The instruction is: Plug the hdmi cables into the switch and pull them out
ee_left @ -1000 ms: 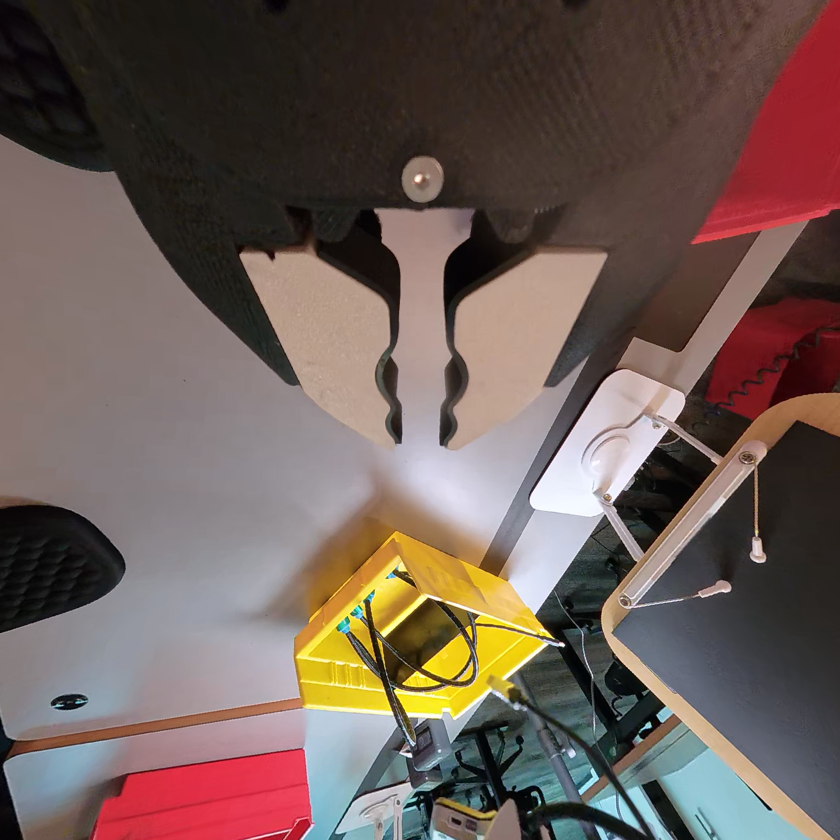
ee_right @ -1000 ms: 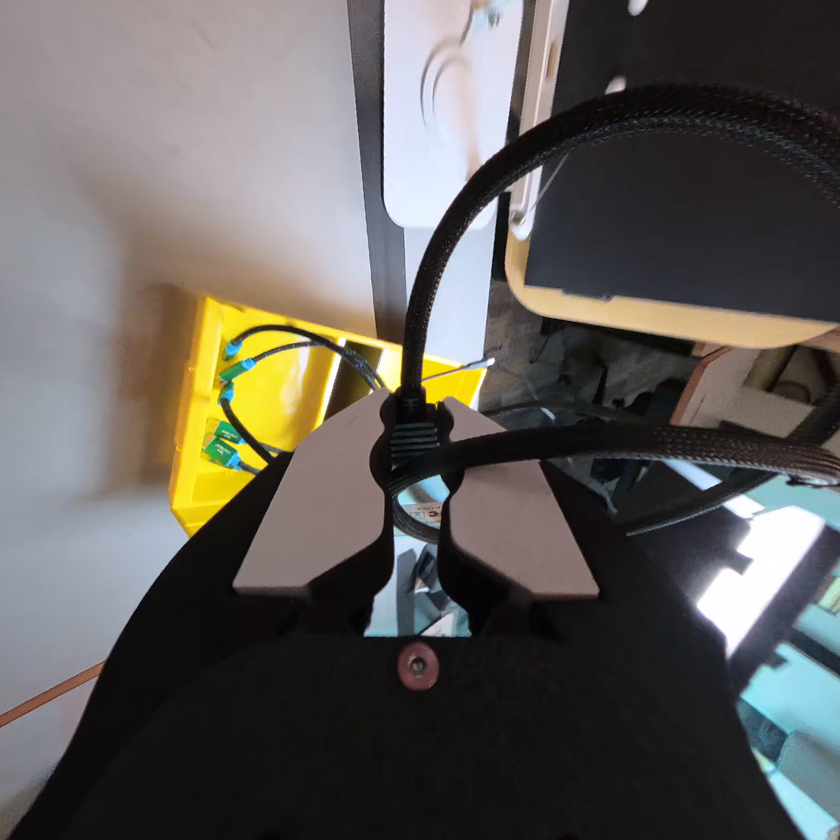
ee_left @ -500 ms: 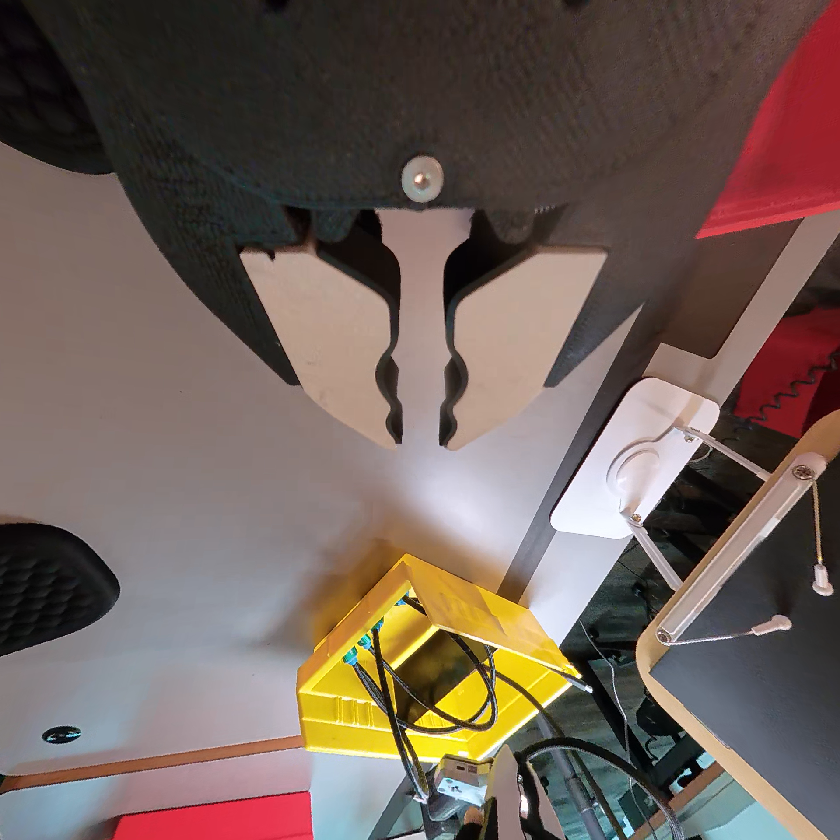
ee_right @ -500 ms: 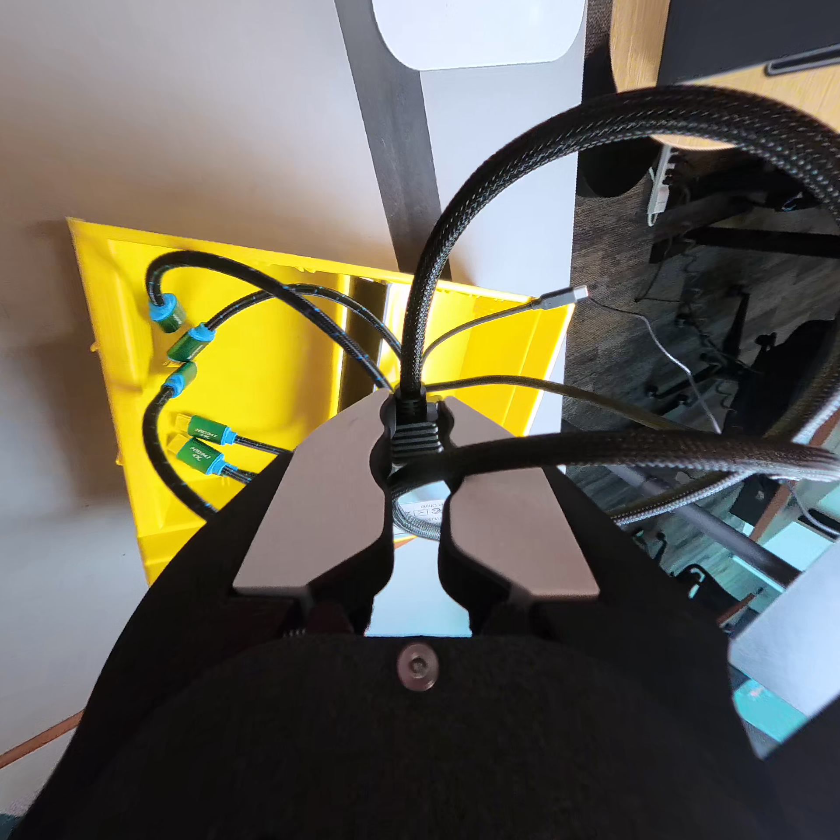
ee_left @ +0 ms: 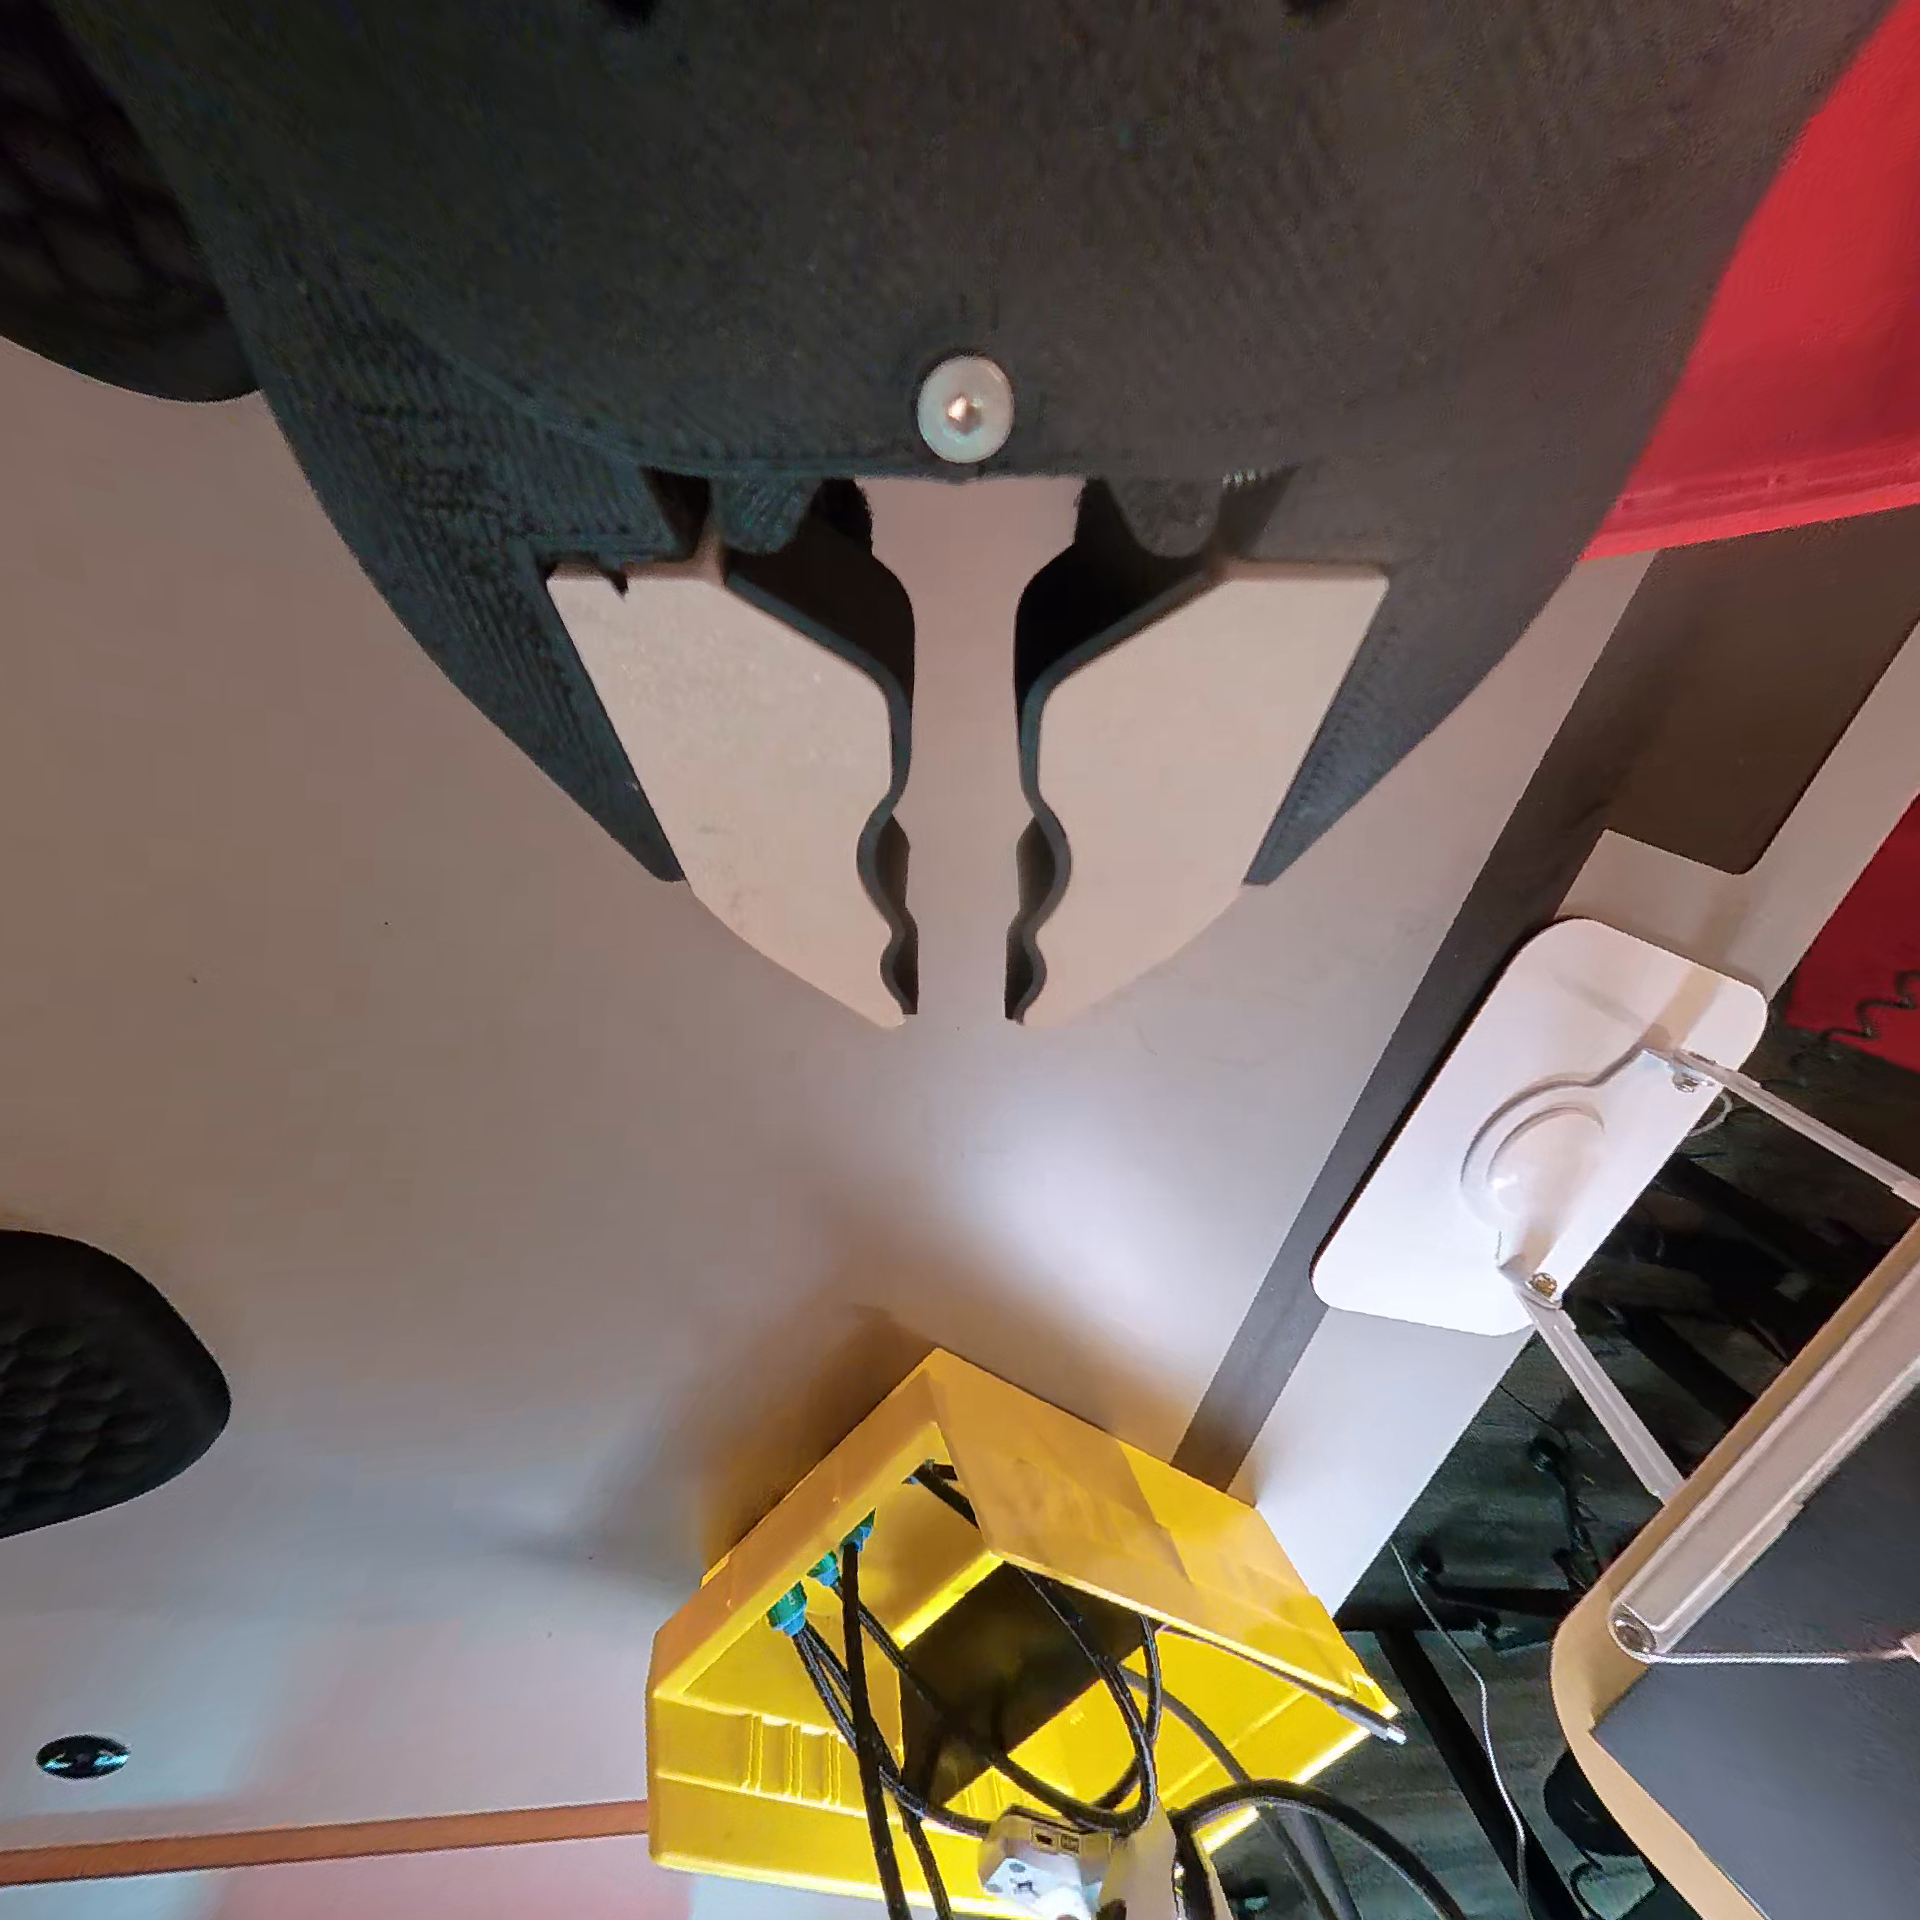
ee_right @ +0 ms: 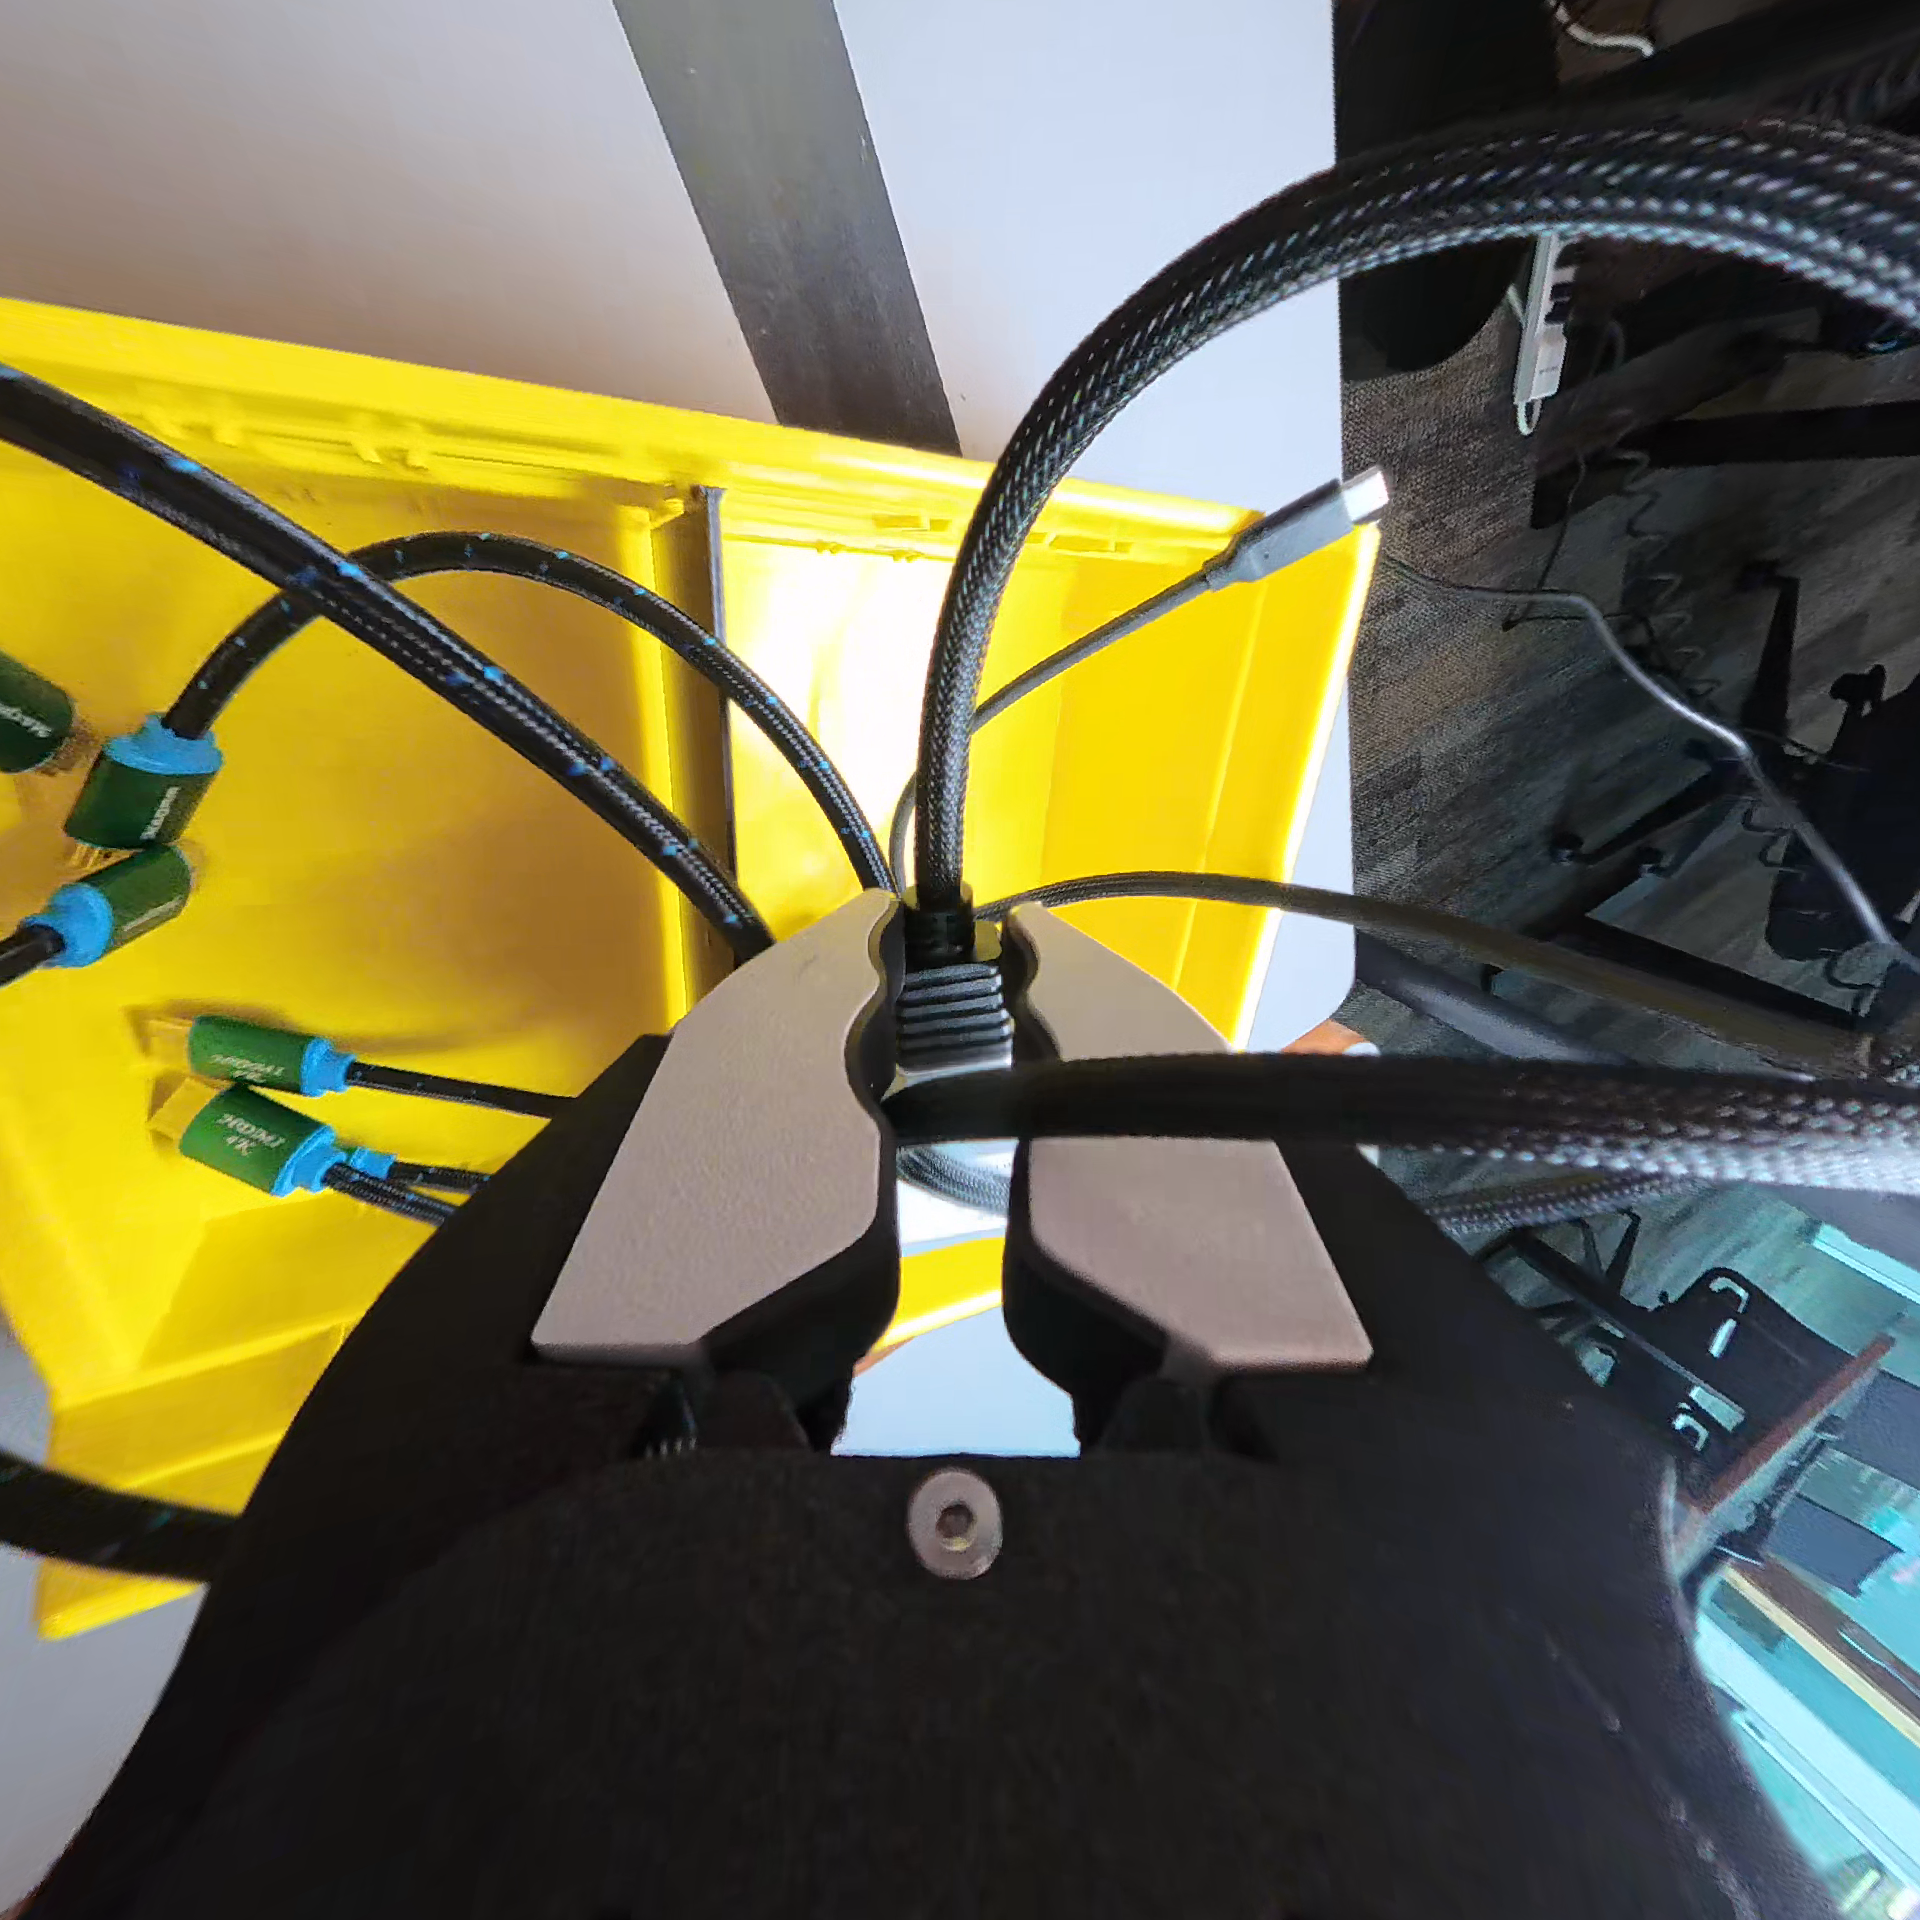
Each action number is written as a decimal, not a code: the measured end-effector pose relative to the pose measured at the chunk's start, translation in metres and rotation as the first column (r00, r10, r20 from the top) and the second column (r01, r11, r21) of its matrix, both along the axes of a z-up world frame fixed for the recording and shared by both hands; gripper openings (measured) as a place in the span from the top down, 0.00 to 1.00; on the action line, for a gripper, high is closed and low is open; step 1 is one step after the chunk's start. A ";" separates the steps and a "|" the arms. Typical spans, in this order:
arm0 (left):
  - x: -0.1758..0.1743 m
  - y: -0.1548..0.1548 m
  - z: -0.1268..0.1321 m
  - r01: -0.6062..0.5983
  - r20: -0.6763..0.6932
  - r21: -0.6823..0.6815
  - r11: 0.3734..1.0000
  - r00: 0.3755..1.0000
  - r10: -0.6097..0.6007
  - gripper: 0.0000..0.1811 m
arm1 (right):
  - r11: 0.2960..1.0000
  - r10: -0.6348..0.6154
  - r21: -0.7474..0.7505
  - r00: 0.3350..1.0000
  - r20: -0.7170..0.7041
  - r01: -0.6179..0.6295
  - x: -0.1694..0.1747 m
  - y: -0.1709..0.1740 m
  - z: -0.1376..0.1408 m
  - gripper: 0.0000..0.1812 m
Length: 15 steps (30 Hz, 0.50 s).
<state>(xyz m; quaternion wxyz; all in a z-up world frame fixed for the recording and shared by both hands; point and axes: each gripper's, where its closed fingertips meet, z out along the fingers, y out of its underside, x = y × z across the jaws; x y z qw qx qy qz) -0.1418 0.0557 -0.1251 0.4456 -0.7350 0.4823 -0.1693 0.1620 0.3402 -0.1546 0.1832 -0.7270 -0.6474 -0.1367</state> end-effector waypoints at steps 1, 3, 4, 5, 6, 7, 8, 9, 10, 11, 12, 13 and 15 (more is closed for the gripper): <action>0.001 0.001 -0.002 0.000 -0.004 -0.003 1.000 1.000 0.000 0.91 | 1.000 -0.003 0.001 1.000 -0.012 0.003 0.001 0.001 -0.003 0.91; 0.001 0.001 -0.004 0.001 -0.010 -0.010 1.000 1.000 -0.001 0.91 | 1.000 -0.009 0.012 0.999 -0.034 0.010 0.003 0.004 -0.007 0.90; 0.001 0.001 -0.005 0.000 -0.009 -0.012 1.000 1.000 0.000 0.91 | 1.000 -0.015 0.017 0.999 -0.048 0.016 0.003 0.006 -0.008 0.90; 0.001 0.001 -0.005 0.000 -0.007 -0.012 1.000 1.000 0.000 0.91 | 0.999 -0.022 0.022 0.998 -0.066 0.023 0.004 0.007 -0.009 0.90; 0.001 0.001 -0.004 -0.002 -0.005 -0.013 1.000 1.000 0.001 0.91 | 0.999 -0.030 0.026 0.996 -0.082 0.032 0.004 0.008 -0.009 0.90; 0.000 0.001 -0.004 -0.003 -0.005 -0.013 1.000 1.000 0.003 0.91 | 0.998 -0.043 0.031 0.994 -0.096 0.046 0.005 0.009 -0.009 0.90; 0.000 0.001 -0.004 -0.005 -0.007 -0.012 1.000 1.000 0.005 0.91 | 0.998 -0.055 0.035 0.992 -0.110 0.059 0.005 0.009 -0.009 0.90; -0.001 0.001 -0.004 -0.007 -0.009 -0.011 1.000 1.000 0.007 0.91 | 0.997 -0.064 0.040 0.991 -0.122 0.069 0.006 0.009 -0.007 0.89; -0.001 0.001 -0.003 -0.009 -0.009 -0.010 1.000 1.000 0.009 0.91 | 0.996 -0.074 0.049 0.988 -0.135 0.081 0.007 0.009 -0.003 0.86; -0.001 0.001 -0.002 -0.010 -0.007 -0.008 1.000 1.000 0.010 0.91 | 0.994 -0.088 0.049 0.984 -0.155 0.096 0.008 0.008 0.002 0.84; -0.002 0.001 -0.001 -0.012 -0.005 -0.004 1.000 1.000 0.012 0.91 | 0.993 -0.104 0.041 0.978 -0.179 0.113 0.009 0.007 0.007 0.82; -0.003 0.001 0.000 -0.015 -0.004 -0.001 1.000 1.000 0.015 0.91 | 0.992 -0.118 0.028 0.973 -0.200 0.126 0.009 0.003 0.013 0.81; -0.005 0.001 0.002 -0.022 -0.003 0.004 1.000 1.000 0.022 0.91 | 0.990 -0.132 0.022 0.966 -0.223 0.140 0.012 -0.003 0.026 0.77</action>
